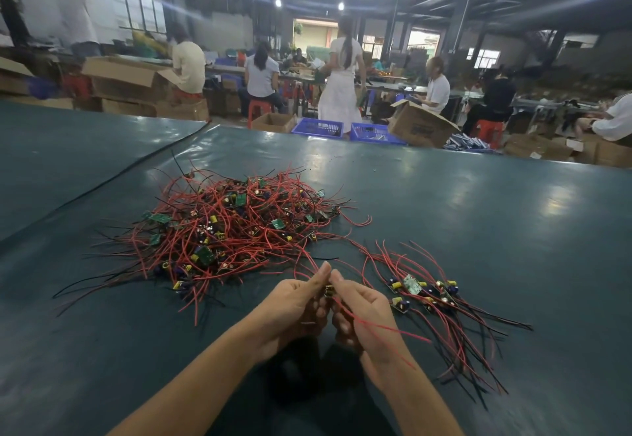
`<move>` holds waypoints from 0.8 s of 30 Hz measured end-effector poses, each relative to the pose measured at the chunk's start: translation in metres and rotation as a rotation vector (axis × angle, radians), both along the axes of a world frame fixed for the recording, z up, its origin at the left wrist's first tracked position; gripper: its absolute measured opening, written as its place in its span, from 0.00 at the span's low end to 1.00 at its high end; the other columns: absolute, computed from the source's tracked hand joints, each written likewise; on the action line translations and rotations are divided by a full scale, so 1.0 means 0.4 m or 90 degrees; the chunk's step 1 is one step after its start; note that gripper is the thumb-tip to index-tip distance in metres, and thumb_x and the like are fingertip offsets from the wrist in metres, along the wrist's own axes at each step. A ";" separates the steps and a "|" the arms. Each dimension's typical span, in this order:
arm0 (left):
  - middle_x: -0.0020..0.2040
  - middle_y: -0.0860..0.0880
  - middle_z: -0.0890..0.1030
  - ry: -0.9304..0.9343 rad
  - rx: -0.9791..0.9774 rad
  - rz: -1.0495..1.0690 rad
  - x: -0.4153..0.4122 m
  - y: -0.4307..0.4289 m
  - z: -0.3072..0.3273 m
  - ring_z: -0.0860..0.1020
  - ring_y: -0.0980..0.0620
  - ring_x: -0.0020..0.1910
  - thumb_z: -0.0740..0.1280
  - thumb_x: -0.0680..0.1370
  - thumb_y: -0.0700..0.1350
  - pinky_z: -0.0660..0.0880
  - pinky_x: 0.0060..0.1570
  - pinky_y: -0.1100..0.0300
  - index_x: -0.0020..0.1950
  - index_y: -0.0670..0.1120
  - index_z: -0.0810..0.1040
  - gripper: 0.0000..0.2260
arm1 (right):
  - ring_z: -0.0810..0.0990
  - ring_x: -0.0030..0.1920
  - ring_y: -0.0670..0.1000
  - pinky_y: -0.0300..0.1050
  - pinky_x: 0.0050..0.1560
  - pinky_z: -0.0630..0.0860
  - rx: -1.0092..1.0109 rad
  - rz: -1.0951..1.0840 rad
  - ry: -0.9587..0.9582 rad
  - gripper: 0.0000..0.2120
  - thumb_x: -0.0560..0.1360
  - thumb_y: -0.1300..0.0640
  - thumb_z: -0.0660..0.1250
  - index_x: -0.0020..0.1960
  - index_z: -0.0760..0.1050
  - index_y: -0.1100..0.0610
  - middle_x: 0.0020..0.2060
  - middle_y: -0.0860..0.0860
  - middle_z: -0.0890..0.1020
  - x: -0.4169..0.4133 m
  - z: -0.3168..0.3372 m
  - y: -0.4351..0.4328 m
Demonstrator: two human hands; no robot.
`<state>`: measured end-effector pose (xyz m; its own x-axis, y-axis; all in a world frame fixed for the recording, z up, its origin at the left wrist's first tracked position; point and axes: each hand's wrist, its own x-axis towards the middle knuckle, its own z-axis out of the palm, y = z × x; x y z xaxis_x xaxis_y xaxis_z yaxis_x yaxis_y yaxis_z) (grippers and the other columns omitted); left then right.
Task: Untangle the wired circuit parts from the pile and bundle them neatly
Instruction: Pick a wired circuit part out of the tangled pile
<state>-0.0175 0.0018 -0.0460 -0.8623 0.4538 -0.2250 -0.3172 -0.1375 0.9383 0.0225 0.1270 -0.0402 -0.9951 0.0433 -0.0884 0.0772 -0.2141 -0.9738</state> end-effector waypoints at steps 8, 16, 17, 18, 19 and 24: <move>0.35 0.46 0.81 0.038 0.009 0.086 -0.014 0.005 -0.012 0.78 0.53 0.30 0.66 0.78 0.48 0.74 0.33 0.62 0.40 0.45 0.83 0.11 | 0.74 0.22 0.45 0.36 0.21 0.66 -0.117 -0.118 -0.012 0.07 0.73 0.55 0.72 0.43 0.79 0.58 0.29 0.52 0.81 -0.010 -0.007 0.007; 0.45 0.52 0.85 0.374 -0.074 0.071 0.015 0.013 -0.013 0.83 0.57 0.42 0.71 0.76 0.45 0.76 0.40 0.67 0.52 0.53 0.82 0.06 | 0.81 0.30 0.47 0.40 0.25 0.73 -0.007 -0.181 0.018 0.09 0.73 0.51 0.73 0.45 0.79 0.55 0.34 0.50 0.84 -0.009 -0.021 0.010; 0.43 0.53 0.85 0.394 -0.076 0.097 0.016 0.016 -0.012 0.82 0.58 0.41 0.70 0.75 0.48 0.76 0.40 0.68 0.48 0.53 0.83 0.04 | 0.81 0.30 0.47 0.41 0.26 0.74 0.009 -0.178 0.020 0.09 0.73 0.50 0.73 0.45 0.79 0.55 0.33 0.49 0.84 -0.008 -0.021 0.008; 0.40 0.53 0.85 0.403 -0.075 0.118 0.016 0.018 -0.013 0.82 0.58 0.39 0.68 0.74 0.50 0.76 0.40 0.67 0.45 0.52 0.84 0.06 | 0.80 0.30 0.47 0.42 0.27 0.74 0.023 -0.177 0.024 0.10 0.72 0.49 0.73 0.44 0.78 0.55 0.32 0.48 0.84 -0.009 -0.020 0.006; 0.38 0.52 0.85 0.400 -0.074 0.130 0.015 0.018 -0.013 0.82 0.58 0.38 0.67 0.74 0.52 0.76 0.38 0.66 0.43 0.51 0.84 0.08 | 0.79 0.29 0.47 0.42 0.27 0.73 0.031 -0.177 0.024 0.11 0.71 0.47 0.73 0.44 0.79 0.54 0.31 0.47 0.83 -0.009 -0.019 0.004; 0.40 0.49 0.85 0.330 -0.062 0.114 0.010 0.011 -0.012 0.80 0.53 0.34 0.65 0.74 0.57 0.75 0.32 0.63 0.43 0.48 0.85 0.15 | 0.84 0.45 0.58 0.57 0.53 0.81 0.016 -0.164 0.024 0.11 0.72 0.45 0.72 0.38 0.84 0.52 0.39 0.55 0.86 -0.011 -0.023 0.000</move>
